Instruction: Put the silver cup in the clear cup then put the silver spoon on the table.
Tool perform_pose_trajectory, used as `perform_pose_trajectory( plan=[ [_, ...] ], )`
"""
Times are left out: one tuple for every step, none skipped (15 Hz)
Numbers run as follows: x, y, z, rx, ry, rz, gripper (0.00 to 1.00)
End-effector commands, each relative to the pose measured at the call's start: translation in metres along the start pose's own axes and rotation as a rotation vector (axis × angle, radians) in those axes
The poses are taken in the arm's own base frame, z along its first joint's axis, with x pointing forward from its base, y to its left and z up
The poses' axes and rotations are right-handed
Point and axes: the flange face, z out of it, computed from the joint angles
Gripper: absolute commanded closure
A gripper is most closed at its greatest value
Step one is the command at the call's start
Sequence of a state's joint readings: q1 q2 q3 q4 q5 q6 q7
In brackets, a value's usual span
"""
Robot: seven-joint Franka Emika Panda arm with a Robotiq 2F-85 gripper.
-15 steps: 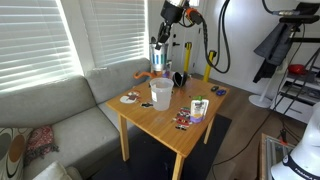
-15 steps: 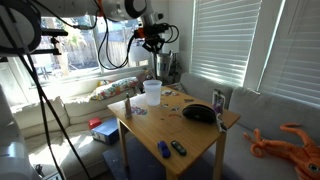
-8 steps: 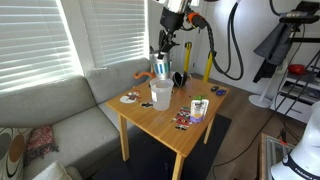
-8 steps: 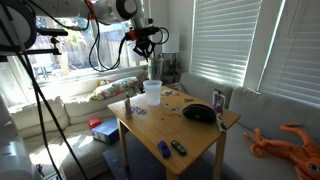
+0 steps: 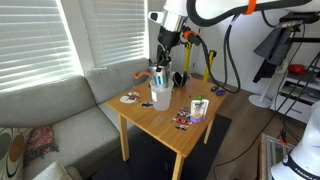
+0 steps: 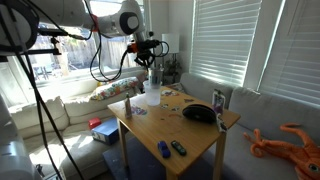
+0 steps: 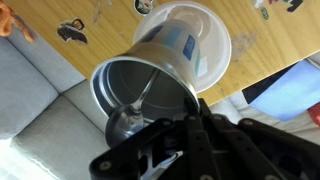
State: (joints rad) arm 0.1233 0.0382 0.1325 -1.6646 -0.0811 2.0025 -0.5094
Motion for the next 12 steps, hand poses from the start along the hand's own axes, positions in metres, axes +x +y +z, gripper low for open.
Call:
perform_pose_trajectory(
  plan=[
    [-0.006,-0.01,0.011,0.001,0.024,-0.007,0.99],
    [-0.007,-0.012,0.017,-0.002,0.025,0.004,0.99],
    [-0.009,-0.014,0.021,0.004,0.024,0.011,0.99],
    [-0.01,-0.016,0.026,0.007,0.023,0.016,0.99],
    [-0.012,-0.017,0.029,0.011,0.021,0.018,0.99],
    [-0.013,-0.018,0.031,0.013,0.017,0.02,0.99],
    [-0.014,-0.02,0.033,0.016,0.014,0.021,0.99],
    [-0.015,-0.02,0.036,0.023,0.008,0.028,0.88],
    [-0.017,-0.021,0.038,0.024,0.005,0.03,0.89],
    [-0.018,-0.021,0.04,0.027,0.002,0.033,0.94],
    [-0.018,-0.021,0.041,0.031,-0.002,0.034,0.97],
    [-0.019,-0.021,0.042,0.032,-0.002,0.036,0.99]
  ],
)
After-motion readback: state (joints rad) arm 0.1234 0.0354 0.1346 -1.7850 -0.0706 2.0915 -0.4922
